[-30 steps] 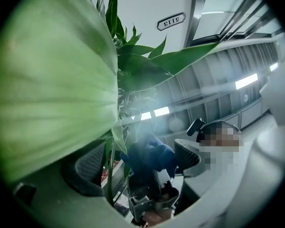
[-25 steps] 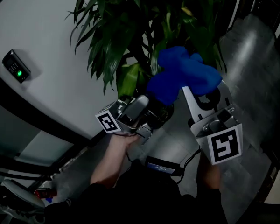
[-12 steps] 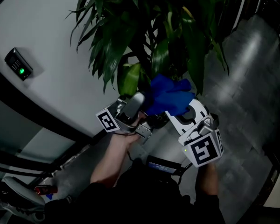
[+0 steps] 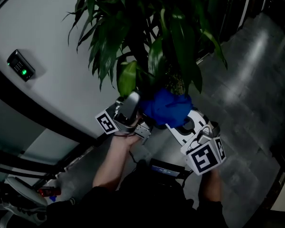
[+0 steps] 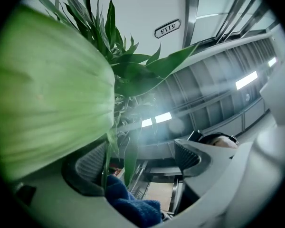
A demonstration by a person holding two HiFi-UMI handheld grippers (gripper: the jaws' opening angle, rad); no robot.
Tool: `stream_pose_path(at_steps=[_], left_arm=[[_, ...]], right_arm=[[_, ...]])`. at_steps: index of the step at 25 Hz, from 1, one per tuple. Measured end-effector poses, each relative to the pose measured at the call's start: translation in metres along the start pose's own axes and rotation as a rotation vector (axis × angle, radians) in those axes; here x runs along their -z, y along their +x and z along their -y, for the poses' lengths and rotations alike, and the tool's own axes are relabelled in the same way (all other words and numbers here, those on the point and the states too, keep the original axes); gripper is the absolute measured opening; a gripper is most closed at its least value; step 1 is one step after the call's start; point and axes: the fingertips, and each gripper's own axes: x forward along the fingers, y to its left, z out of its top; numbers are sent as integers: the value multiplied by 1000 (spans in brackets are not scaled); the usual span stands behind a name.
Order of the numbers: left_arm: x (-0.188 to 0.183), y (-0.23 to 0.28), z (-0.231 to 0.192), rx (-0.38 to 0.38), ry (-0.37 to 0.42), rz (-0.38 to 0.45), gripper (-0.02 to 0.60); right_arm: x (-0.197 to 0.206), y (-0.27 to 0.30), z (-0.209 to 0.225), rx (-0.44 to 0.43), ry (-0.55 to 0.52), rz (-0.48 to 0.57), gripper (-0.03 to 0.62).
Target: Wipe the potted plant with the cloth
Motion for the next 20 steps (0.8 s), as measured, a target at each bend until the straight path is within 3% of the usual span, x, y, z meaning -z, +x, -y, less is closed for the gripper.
stream_pose_path(at_steps=[5,10,15,20], left_arm=[[9,-7,7,-31,35,-2,449],[21,-16,21,-75,86,-14,449],[40,-27,29,-114,101,-63,449],[59,-43,43,-111,93,-121,449]], right_arm=[[11,-20,-23,-66,24,-14,72],[16,-52,-32,-83,120,46,72],[24,-86,-20,-5,223,65,72],[14,-124,-5,196,405,159,72]])
